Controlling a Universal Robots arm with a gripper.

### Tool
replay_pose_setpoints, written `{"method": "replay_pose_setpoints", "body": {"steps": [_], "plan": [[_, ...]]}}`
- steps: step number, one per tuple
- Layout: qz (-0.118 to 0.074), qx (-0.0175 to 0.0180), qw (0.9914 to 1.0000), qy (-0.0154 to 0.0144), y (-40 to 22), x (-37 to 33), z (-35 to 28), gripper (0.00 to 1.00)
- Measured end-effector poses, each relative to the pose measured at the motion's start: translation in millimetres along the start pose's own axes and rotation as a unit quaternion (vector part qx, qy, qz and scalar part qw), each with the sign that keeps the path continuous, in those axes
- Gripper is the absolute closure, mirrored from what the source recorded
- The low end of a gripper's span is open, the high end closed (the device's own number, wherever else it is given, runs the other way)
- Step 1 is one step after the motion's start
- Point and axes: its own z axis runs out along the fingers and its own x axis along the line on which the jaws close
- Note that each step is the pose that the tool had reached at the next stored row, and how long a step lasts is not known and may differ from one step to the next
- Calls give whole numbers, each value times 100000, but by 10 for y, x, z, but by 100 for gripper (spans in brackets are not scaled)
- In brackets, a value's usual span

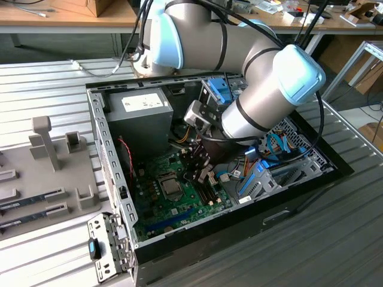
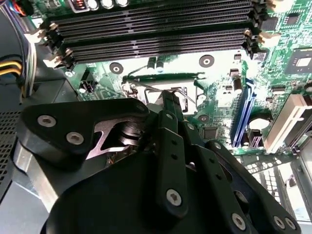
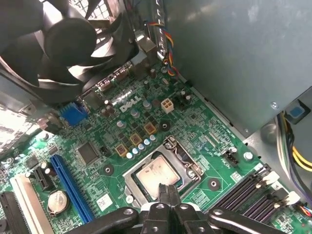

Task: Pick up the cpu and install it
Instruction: 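Install the first cpu locking lever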

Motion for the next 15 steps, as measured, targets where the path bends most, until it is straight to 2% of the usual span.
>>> {"method": "replay_pose_setpoints", "body": {"steps": [5, 6, 8, 9, 10, 11, 13, 15], "plan": [[71, 72, 100000, 143, -64, 14, 30, 89], [70, 56, 100000, 175, -95, 3, 40, 89], [57, 17, 100000, 137, -105, 5, 49, 89], [-59, -182, 100000, -100, -108, 6, 55, 89], [-260, -537, 99997, -519, -110, 9, 62, 89], [-380, -759, 99993, -773, -114, 12, 68, 89], [-470, -958, 99989, -1025, -132, 14, 102, 89], [-538, -1050, 99987, -1115, -138, 14, 115, 89]]}}
